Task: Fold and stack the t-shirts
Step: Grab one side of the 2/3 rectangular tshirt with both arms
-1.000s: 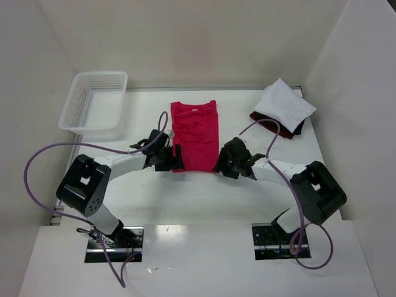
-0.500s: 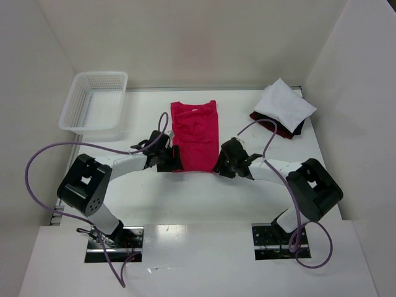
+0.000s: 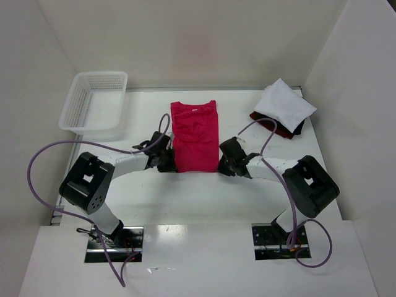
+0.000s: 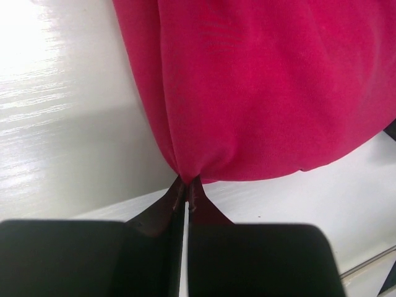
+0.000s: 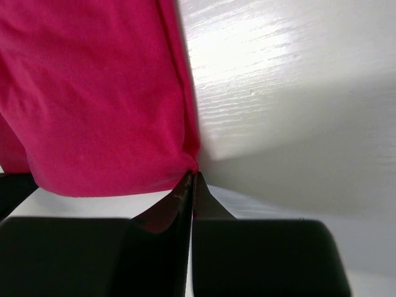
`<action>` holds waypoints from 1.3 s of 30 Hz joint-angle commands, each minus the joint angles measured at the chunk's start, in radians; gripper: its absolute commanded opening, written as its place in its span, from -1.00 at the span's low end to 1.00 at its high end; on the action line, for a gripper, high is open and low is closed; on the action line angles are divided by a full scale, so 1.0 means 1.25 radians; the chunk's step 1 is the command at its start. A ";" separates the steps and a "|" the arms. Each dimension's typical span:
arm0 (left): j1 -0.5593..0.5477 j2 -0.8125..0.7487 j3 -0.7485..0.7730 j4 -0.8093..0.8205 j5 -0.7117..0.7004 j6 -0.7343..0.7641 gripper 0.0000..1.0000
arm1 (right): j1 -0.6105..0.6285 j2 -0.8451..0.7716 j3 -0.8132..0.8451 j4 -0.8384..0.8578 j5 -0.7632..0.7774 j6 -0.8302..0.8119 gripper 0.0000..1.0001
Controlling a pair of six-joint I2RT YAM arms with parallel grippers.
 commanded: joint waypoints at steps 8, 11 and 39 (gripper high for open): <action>-0.004 -0.031 0.009 -0.114 -0.120 0.035 -1.00 | 0.006 -0.048 0.027 -0.072 0.126 0.003 -1.00; -0.004 -0.046 0.016 -0.128 -0.143 0.035 -1.00 | 0.006 -0.075 0.019 -0.083 0.136 0.010 -1.00; -0.248 -0.412 -0.016 -0.348 -0.258 -0.240 -1.00 | 0.174 -0.374 -0.003 -0.177 0.157 0.106 -1.00</action>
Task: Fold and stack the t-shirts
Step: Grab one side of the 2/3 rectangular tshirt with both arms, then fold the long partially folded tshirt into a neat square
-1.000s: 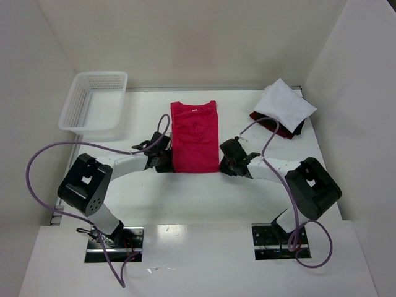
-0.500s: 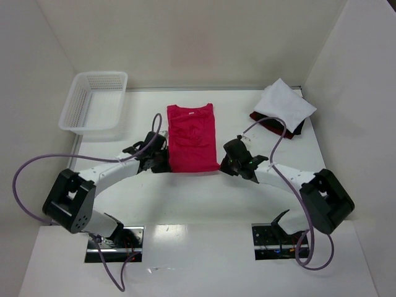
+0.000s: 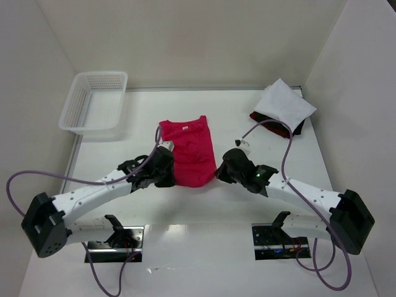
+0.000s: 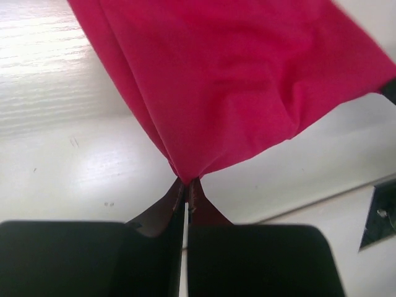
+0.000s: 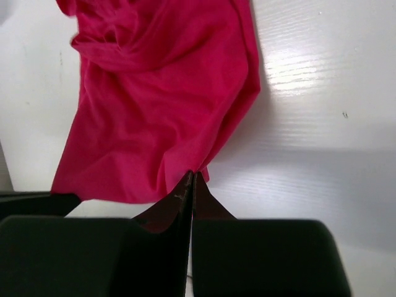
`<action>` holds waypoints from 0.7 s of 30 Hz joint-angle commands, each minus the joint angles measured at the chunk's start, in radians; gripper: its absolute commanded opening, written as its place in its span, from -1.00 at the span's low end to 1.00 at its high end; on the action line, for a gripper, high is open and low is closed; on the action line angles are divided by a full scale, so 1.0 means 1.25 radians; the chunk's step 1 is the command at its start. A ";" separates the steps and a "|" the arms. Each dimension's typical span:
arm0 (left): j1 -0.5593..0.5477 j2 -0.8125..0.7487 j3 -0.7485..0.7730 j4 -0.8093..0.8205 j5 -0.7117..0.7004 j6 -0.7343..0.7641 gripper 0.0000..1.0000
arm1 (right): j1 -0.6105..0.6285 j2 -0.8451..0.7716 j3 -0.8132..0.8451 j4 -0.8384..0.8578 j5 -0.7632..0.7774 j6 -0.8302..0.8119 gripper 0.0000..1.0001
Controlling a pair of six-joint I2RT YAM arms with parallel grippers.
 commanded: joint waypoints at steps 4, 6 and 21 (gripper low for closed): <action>-0.031 -0.173 0.030 -0.135 -0.118 -0.123 -1.00 | 0.032 -0.081 0.076 -0.073 0.086 0.033 -1.00; -0.031 -0.174 0.040 -0.153 -0.143 -0.131 -1.00 | 0.032 -0.081 0.087 -0.073 0.096 0.025 -1.00; 0.218 -0.051 0.220 -0.083 -0.125 0.047 -1.00 | -0.153 0.181 0.416 -0.032 0.032 -0.169 -1.00</action>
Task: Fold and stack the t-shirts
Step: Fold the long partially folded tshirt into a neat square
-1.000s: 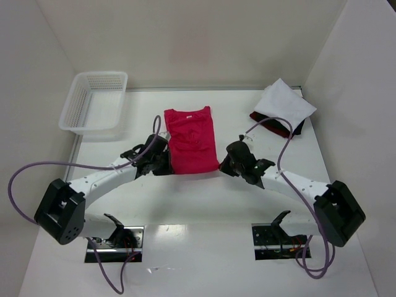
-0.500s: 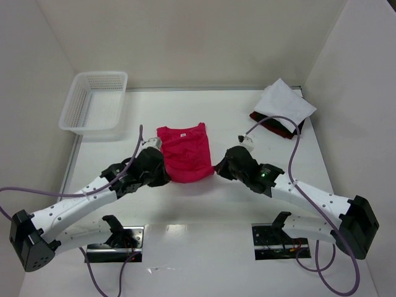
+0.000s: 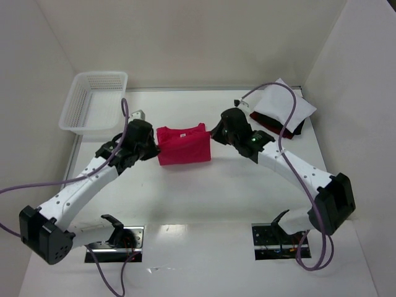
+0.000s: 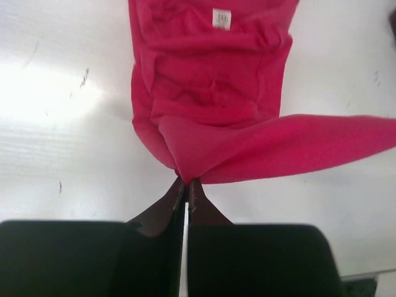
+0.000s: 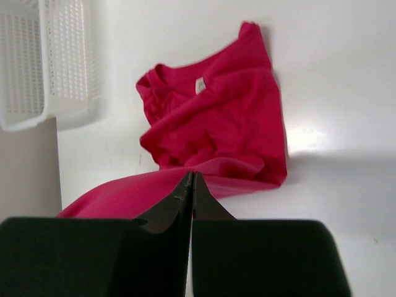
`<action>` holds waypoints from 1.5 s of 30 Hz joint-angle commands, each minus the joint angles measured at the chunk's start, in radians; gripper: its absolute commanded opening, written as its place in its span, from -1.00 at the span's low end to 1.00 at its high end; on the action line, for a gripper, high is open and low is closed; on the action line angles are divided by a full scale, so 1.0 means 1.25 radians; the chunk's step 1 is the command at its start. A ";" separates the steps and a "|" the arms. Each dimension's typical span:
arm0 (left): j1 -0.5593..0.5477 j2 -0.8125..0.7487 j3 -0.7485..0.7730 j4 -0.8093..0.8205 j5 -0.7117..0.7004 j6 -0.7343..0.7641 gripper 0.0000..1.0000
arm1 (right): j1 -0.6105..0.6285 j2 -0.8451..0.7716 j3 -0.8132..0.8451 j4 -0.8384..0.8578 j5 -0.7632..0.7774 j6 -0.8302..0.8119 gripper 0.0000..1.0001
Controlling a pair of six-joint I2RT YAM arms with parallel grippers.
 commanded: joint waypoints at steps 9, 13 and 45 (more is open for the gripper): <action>0.222 0.293 0.183 0.090 0.115 0.227 -1.00 | -0.105 0.279 0.225 0.083 -0.055 -0.113 -1.00; 0.249 0.446 0.243 0.142 0.145 0.254 -1.00 | -0.122 0.382 0.310 0.083 -0.064 -0.122 -1.00; 0.281 0.404 0.113 0.282 0.315 0.303 0.98 | -0.199 0.391 0.114 0.217 -0.359 -0.172 0.99</action>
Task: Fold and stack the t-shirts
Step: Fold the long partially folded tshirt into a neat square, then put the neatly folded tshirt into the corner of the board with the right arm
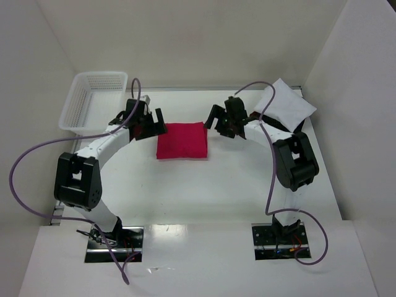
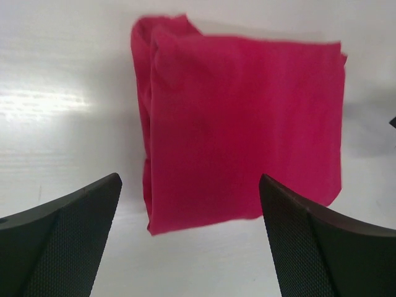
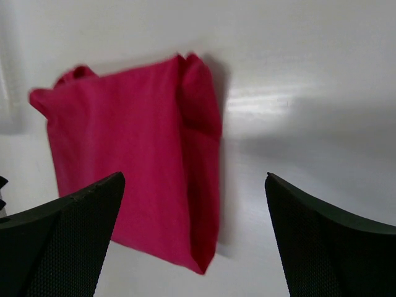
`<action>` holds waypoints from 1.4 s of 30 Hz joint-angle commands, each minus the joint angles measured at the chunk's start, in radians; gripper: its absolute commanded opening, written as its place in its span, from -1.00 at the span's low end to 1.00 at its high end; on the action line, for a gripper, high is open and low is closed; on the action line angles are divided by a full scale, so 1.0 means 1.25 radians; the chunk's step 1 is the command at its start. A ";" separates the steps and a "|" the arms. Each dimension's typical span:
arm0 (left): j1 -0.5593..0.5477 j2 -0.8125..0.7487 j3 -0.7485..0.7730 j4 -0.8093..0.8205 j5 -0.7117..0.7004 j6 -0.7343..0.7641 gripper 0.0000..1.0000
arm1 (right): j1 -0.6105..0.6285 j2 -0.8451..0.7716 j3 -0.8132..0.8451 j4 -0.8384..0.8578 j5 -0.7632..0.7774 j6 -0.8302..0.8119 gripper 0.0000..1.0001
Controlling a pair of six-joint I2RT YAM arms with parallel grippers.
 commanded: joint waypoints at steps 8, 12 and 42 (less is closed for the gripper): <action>0.002 -0.084 -0.124 0.019 0.037 -0.001 0.98 | 0.065 -0.017 -0.074 0.057 -0.047 -0.007 0.99; 0.002 -0.101 -0.132 0.012 0.037 -0.001 0.98 | 0.065 0.011 -0.074 0.075 -0.070 0.008 0.99; 0.028 -0.249 -0.076 -0.079 0.061 0.053 0.98 | 0.088 0.204 0.014 0.084 -0.073 0.037 0.39</action>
